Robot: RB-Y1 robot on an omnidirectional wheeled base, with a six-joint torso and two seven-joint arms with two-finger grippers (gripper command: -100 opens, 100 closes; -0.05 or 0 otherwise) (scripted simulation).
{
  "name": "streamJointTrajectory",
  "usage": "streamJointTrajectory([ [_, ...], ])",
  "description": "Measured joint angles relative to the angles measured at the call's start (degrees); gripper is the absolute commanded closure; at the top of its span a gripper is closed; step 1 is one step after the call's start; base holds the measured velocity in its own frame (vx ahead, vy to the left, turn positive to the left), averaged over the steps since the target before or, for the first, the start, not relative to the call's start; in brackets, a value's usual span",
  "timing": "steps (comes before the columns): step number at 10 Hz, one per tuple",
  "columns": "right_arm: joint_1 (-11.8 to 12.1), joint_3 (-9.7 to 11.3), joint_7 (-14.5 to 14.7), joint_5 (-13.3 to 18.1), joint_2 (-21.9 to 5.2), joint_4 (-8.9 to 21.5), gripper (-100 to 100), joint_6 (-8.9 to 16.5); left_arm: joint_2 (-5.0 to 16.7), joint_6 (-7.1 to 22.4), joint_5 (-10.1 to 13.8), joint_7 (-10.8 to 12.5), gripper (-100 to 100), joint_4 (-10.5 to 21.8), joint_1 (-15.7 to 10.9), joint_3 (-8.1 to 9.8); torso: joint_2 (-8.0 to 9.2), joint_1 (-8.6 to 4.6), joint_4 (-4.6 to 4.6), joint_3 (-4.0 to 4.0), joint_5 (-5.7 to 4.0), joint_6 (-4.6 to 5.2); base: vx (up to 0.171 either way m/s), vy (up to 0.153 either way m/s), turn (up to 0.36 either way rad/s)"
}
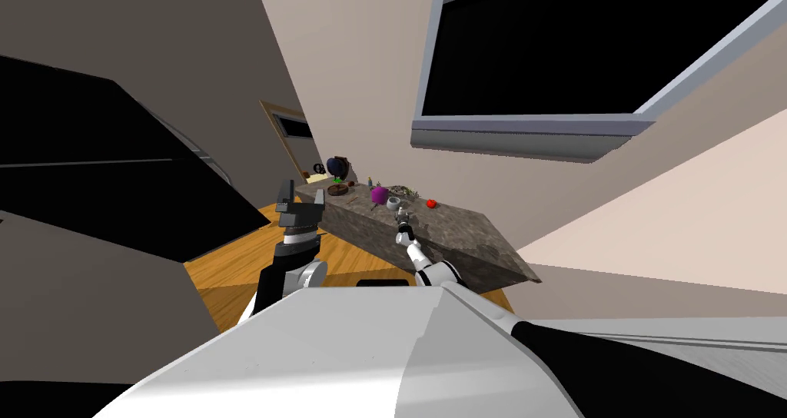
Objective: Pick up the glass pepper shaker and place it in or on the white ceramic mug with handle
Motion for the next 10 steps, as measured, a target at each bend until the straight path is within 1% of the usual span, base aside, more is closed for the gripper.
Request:
streamJointTrajectory([
  [1, 0.7, 0.1, 1.5, -1.5, 0.0, -1.2, -100, 0.2, 0.0, 0.0, 0.0, 0.0, 0, 0.0, 0.0, 0.0, -0.01, -0.02, -0.01, -0.01, 0.0, 0.0, 0.021, -0.02, 0.032],
  [2, 1.2, 0.2, 2.6, -2.2, 0.0, -1.9, -100, 0.3, 0.0, 0.0, 0.0, 0.0, 0, 0.0, 0.0, 0.0, 0.0, 0.01, 0.0, -0.01, 0.0, 0.01, 0.019, -0.016, 0.061],
  [4, 3.1, 0.2, 5.8, -4.8, 0.2, -5.2, -100, 1.0, 0.0, 0.0, 0.0, 0.0, 0, 0.0, 0.0, 0.0, -0.01, 0.01, 0.0, -0.01, 0.0, 0.0, 0.032, -0.025, 0.107],
  [5, 4.5, 0.0, 7.7, -6.3, 0.4, -7.6, -100, 1.6, 0.0, 0.0, 0.0, 0.0, 0, 0.0, 0.0, 0.0, -0.03, -0.01, -0.01, -0.02, 0.0, 0.01, 0.032, -0.029, 0.095],
  [6, 5.2, 0.2, 9.3, -7.9, 0.3, -8.9, -100, 1.9, 0.0, 0.0, 0.0, 0.0, 0, 0.0, 0.0, 0.0, -0.04, -0.02, -0.01, -0.02, 0.0, 0.01, 0.017, -0.024, 0.04],
  [7, 5.5, 0.3, 10.4, -8.6, 0.2, -9.4, -100, 1.9, 0.0, 0.0, 0.0, 0.0, 0, 0.0, 0.0, 0.0, 0.0, 0.0, -0.01, -0.01, 0.0, 0.02, 0.012, -0.019, 0.068],
  [9, 7.4, 0.3, 13.3, -11.2, 0.3, -12.5, -100, 2.5, 0.0, 0.0, 0.0, 0.0, 0, 0.0, 0.0, 0.0, 0.01, 0.02, 0.0, 0.0, 0.0, 0.0, 0.019, -0.02, 0.071],
  [10, 7.8, 0.3, 14.5, -11.9, 0.4, -13.2, -100, 2.7, 0.0, 0.0, 0.0, 0.0, 0, 0.0, 0.0, 0.0, 0.01, 0.02, 0.0, 0.0, 0.01, 0.02, 0.013, -0.02, 0.057],
])
